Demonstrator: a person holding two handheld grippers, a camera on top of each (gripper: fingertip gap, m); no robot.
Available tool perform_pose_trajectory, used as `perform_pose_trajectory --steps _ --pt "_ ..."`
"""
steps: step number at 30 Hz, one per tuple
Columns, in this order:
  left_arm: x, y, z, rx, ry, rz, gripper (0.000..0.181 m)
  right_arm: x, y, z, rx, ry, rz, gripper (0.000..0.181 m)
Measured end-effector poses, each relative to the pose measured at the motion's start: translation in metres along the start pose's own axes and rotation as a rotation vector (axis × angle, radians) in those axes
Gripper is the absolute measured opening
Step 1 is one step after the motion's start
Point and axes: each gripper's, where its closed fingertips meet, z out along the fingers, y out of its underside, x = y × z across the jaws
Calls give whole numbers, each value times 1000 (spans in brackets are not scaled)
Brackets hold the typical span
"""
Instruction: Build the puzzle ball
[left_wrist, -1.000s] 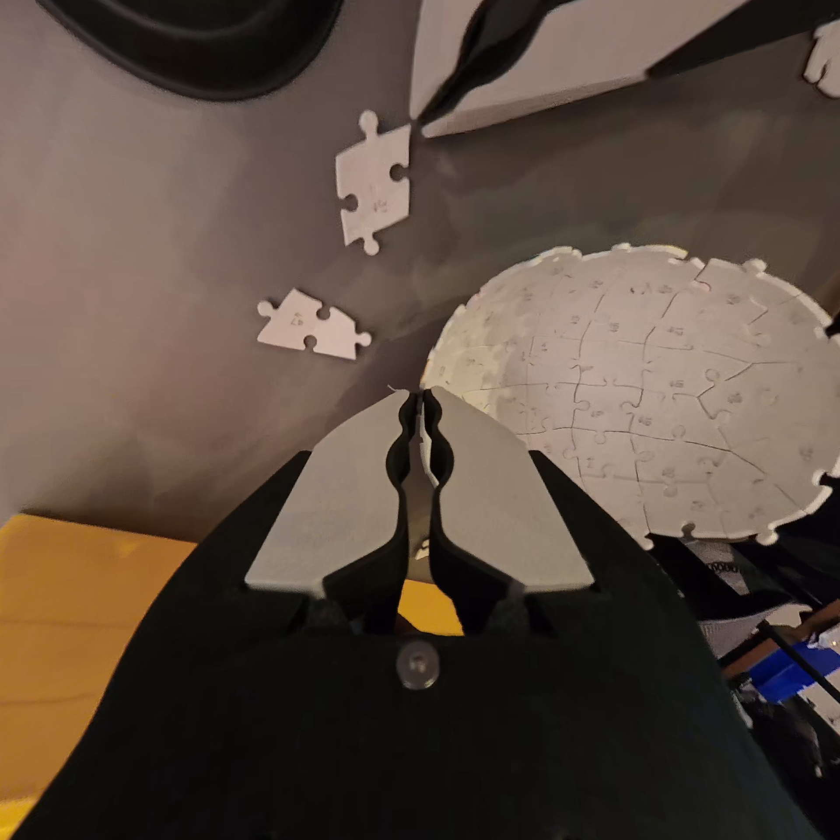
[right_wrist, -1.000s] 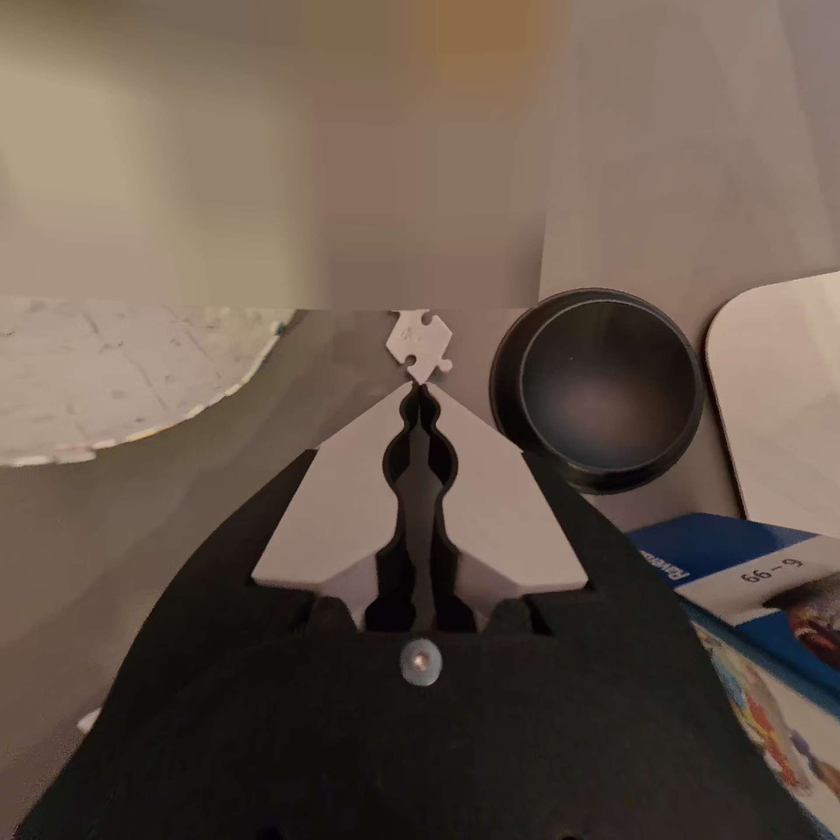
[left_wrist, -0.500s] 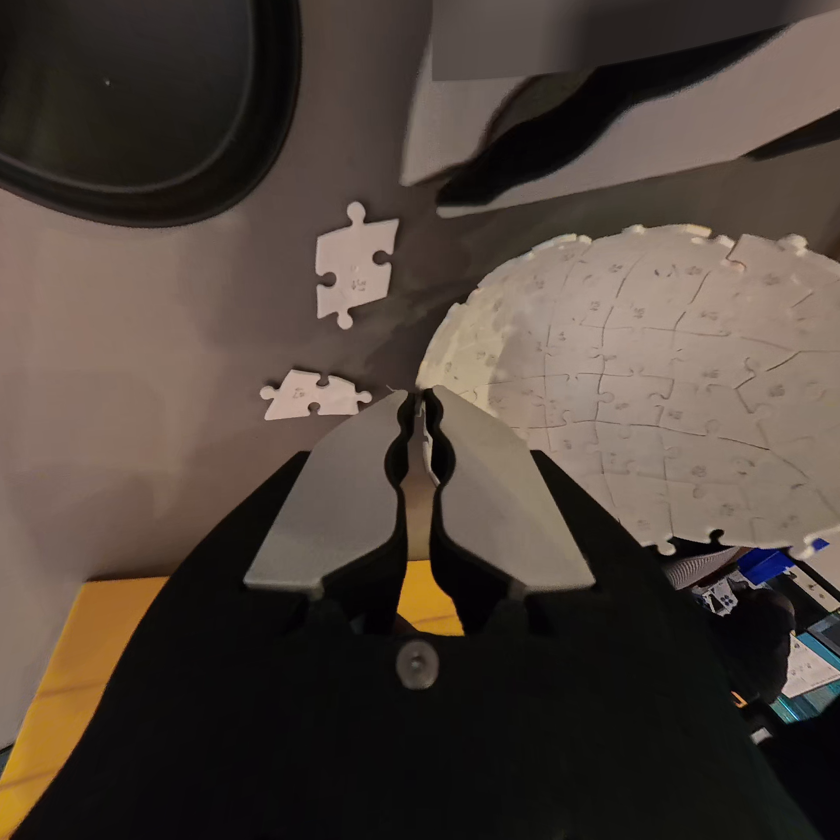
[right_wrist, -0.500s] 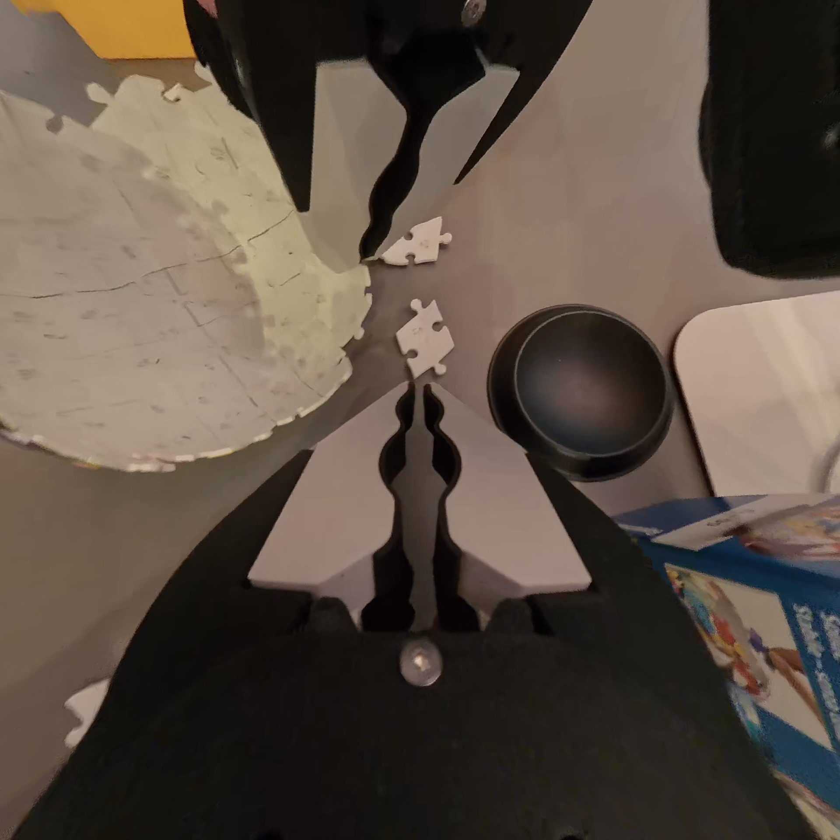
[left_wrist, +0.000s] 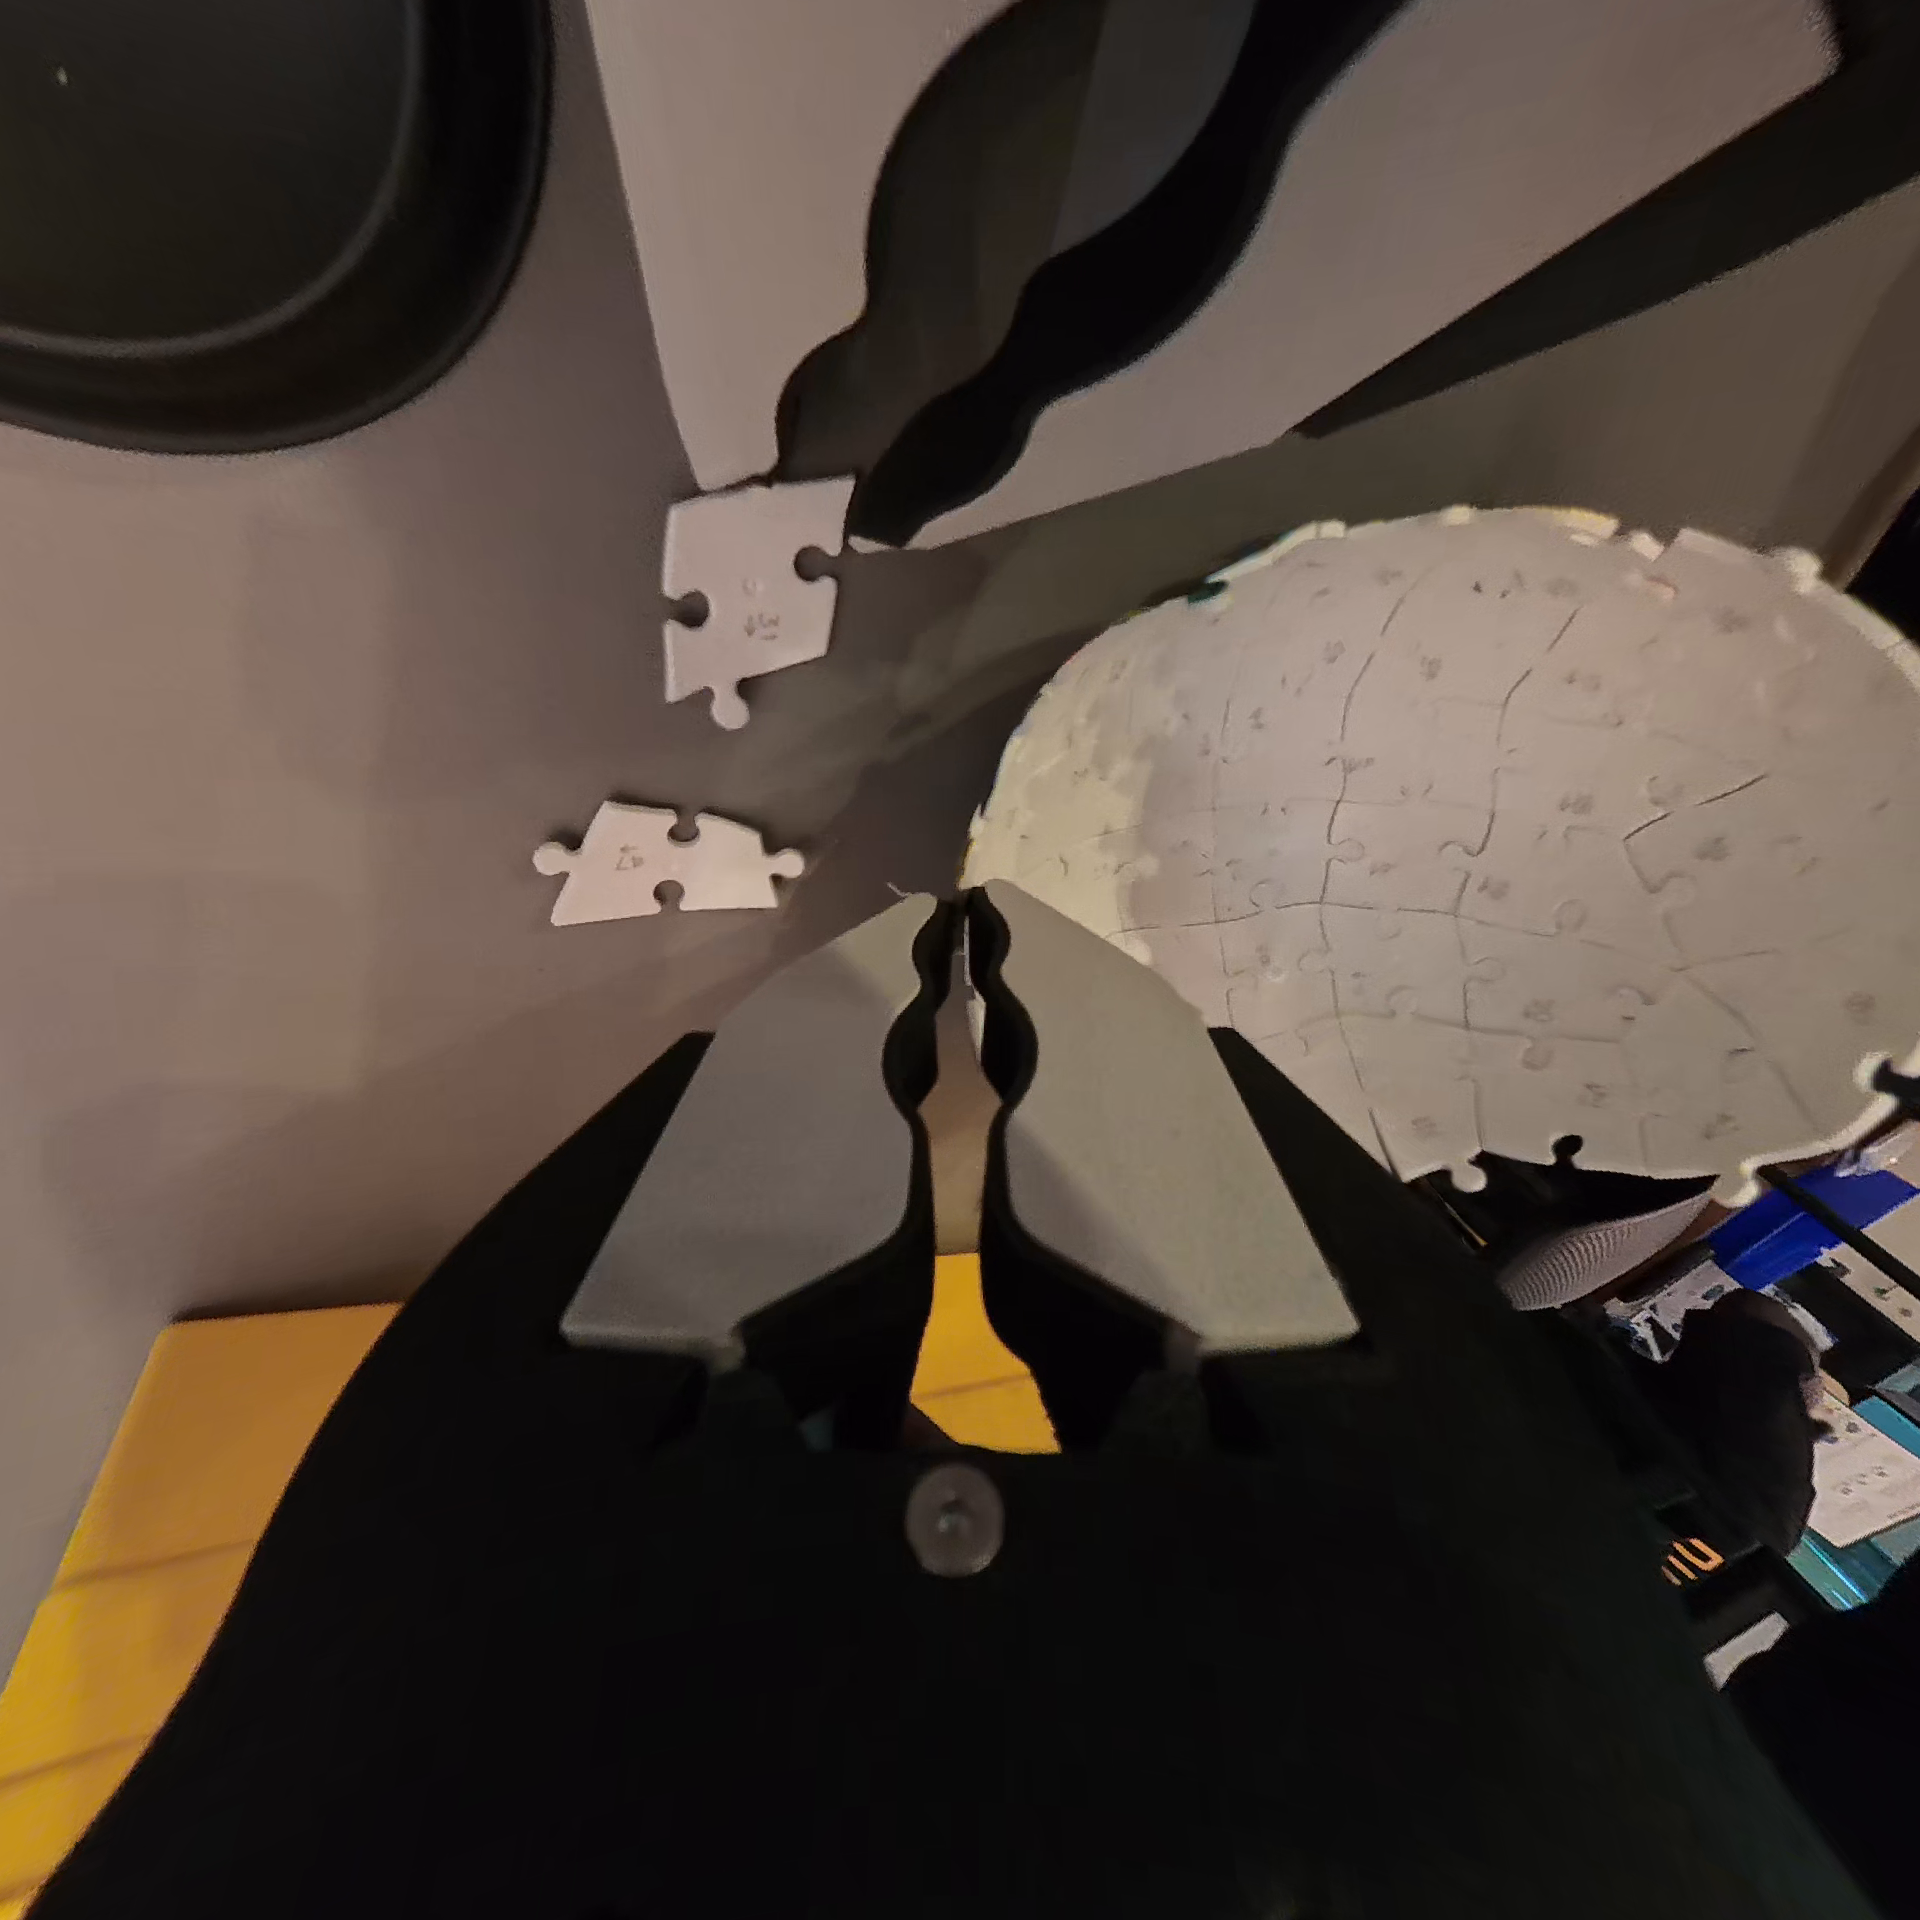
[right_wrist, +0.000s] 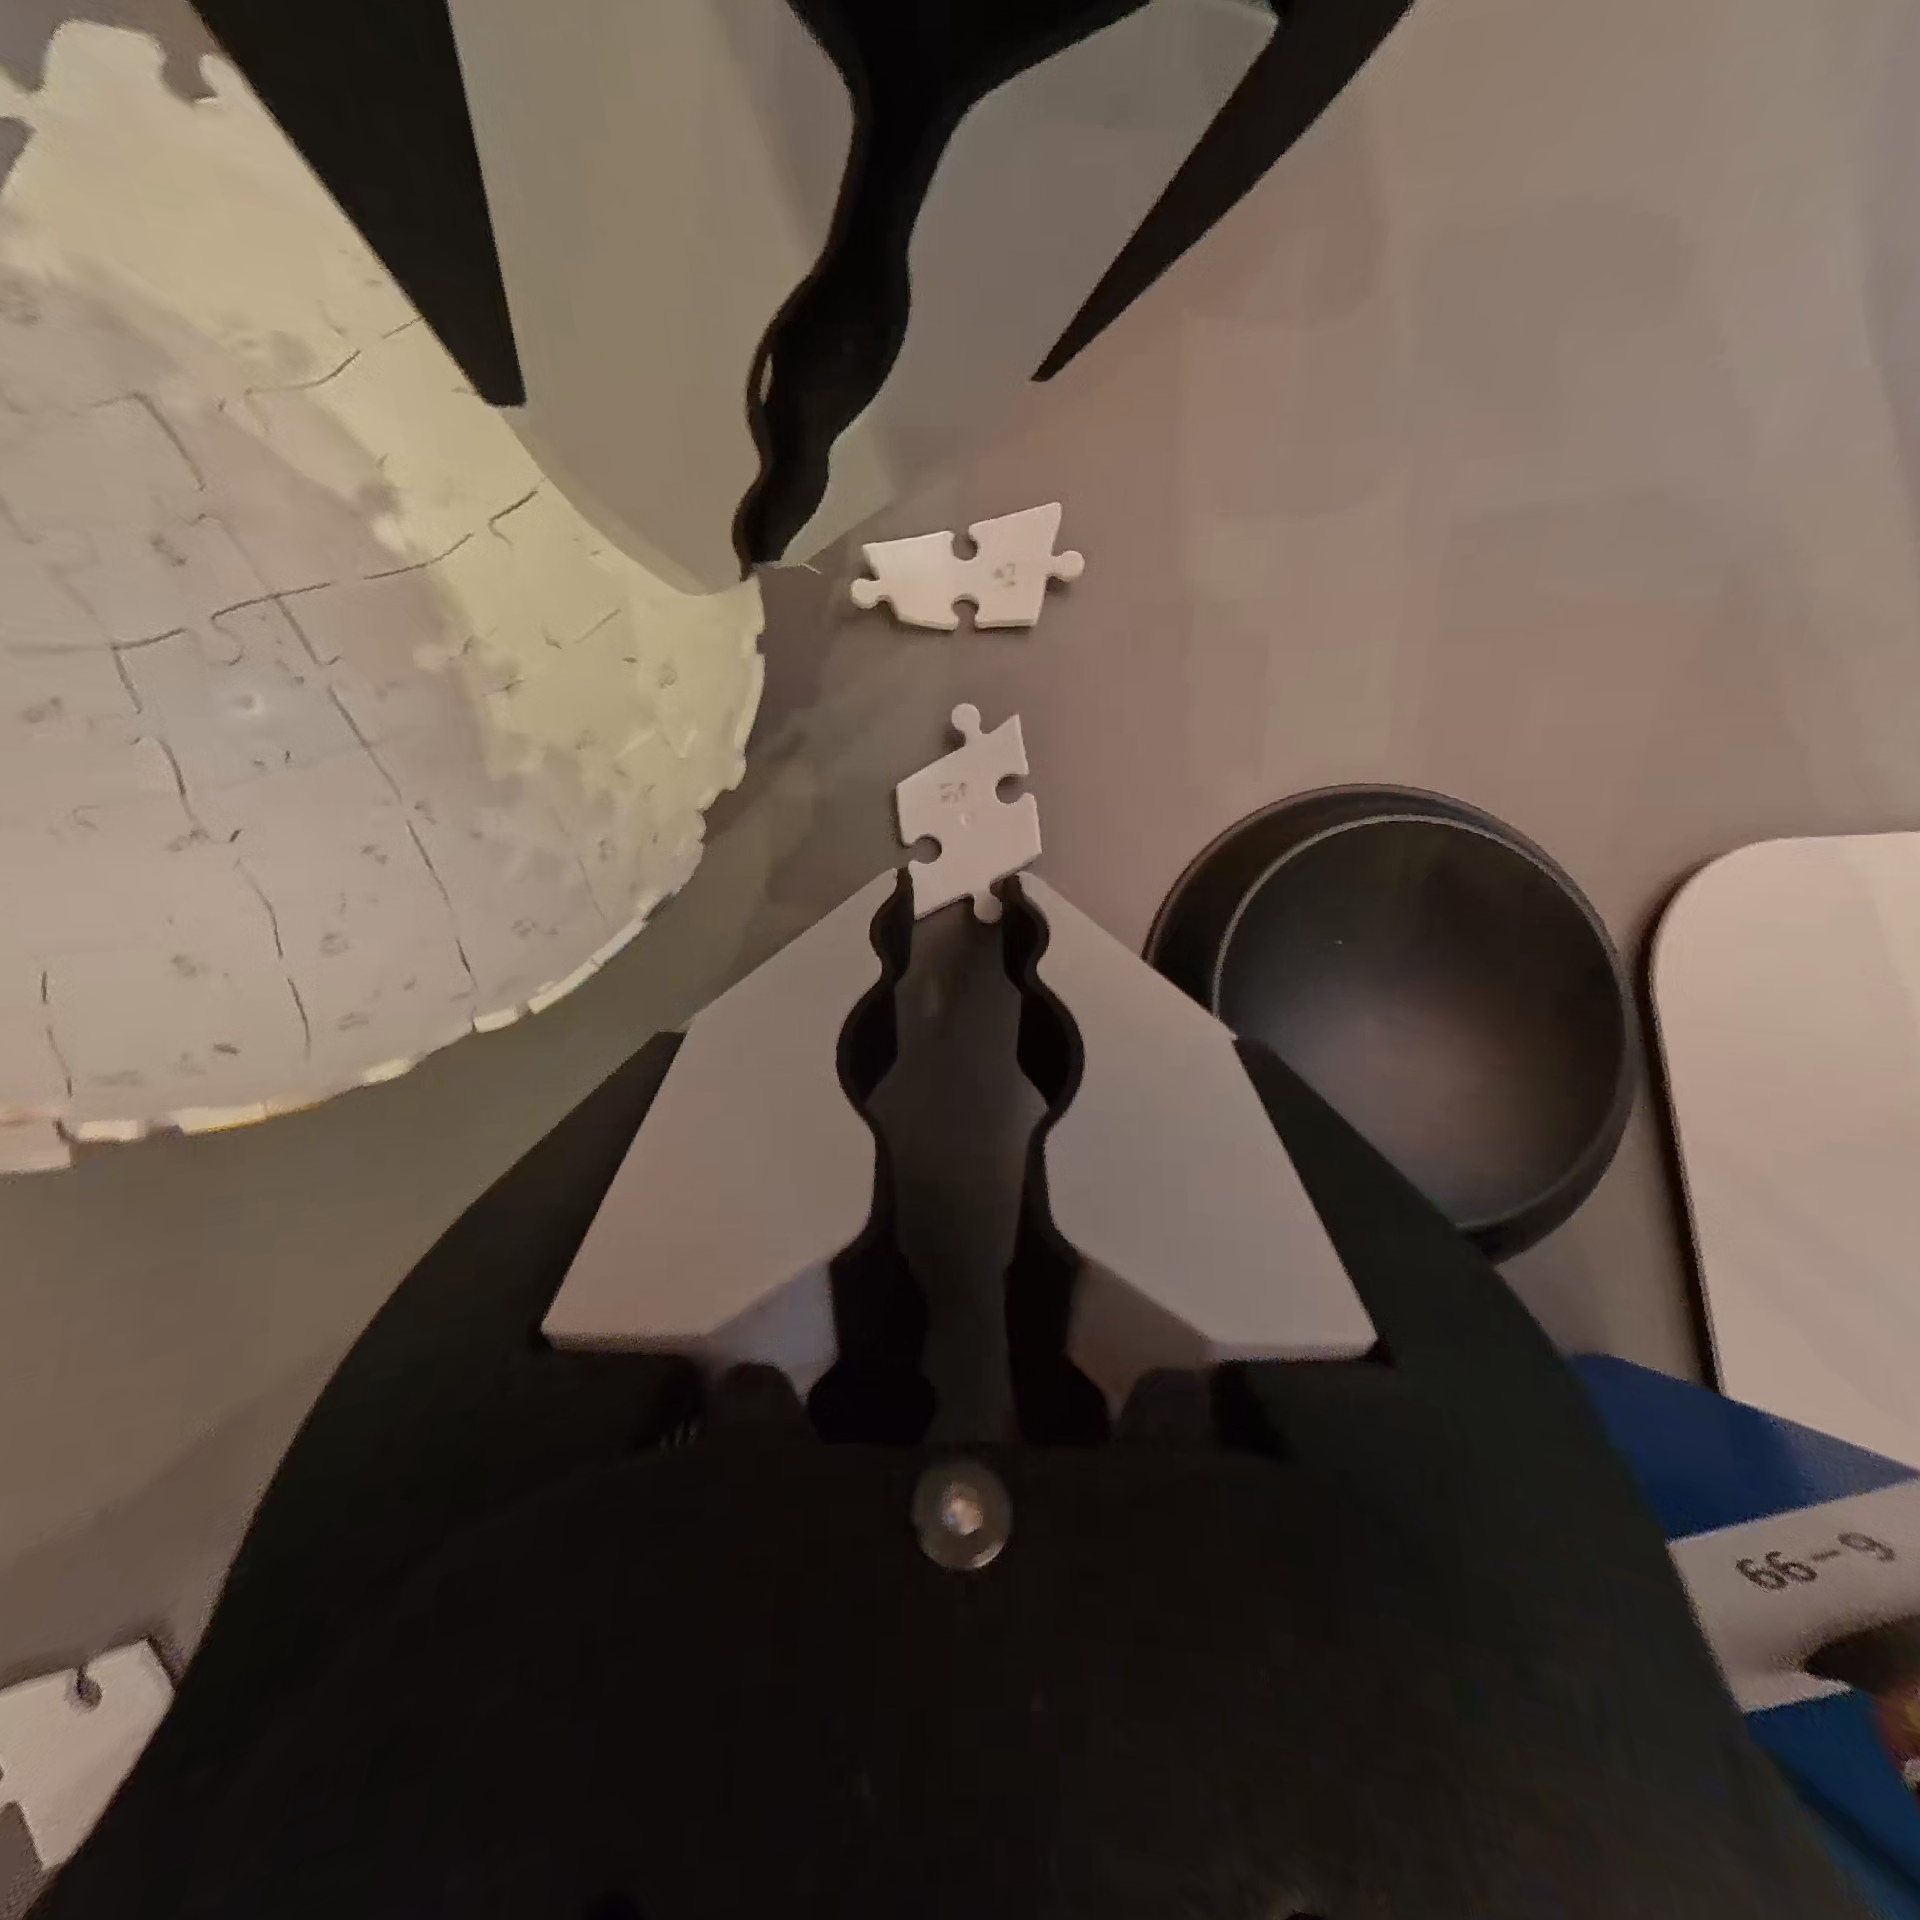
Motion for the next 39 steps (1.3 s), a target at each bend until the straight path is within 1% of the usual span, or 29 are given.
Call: perform_pose_trajectory --steps 3,7,12,18,22,28,32,36,39 --pt "3 -2 1 -1 1 20 2 -8 4 -4 1 -47 -11 16" --pt "5 -7 3 -14 -4 44 3 -16 18 -16 -37 -90 -43 16" --pt "6 -18 7 -64 -16 74 4 -33 33 -29 -42 -164 -117 16" --pt "7 -29 13 -148 -32 115 6 -43 39 -36 -33 -201 -188 15" --pt "8 -35 15 -177 -29 126 6 -50 40 -42 -21 -226 -234 15" --pt "7 -40 16 -193 -27 126 7 -48 44 -58 -24 -214 -292 15" --pt "7 -43 16 -203 -21 124 7 -54 38 -66 -17 -200 -343 15" --pt "8 -47 16 -202 -21 126 7 -54 33 -65 -11 -139 -420 15" --pt "8 -49 16 -205 -22 123 7 -56 34 -63 -29 -136 -444 15"
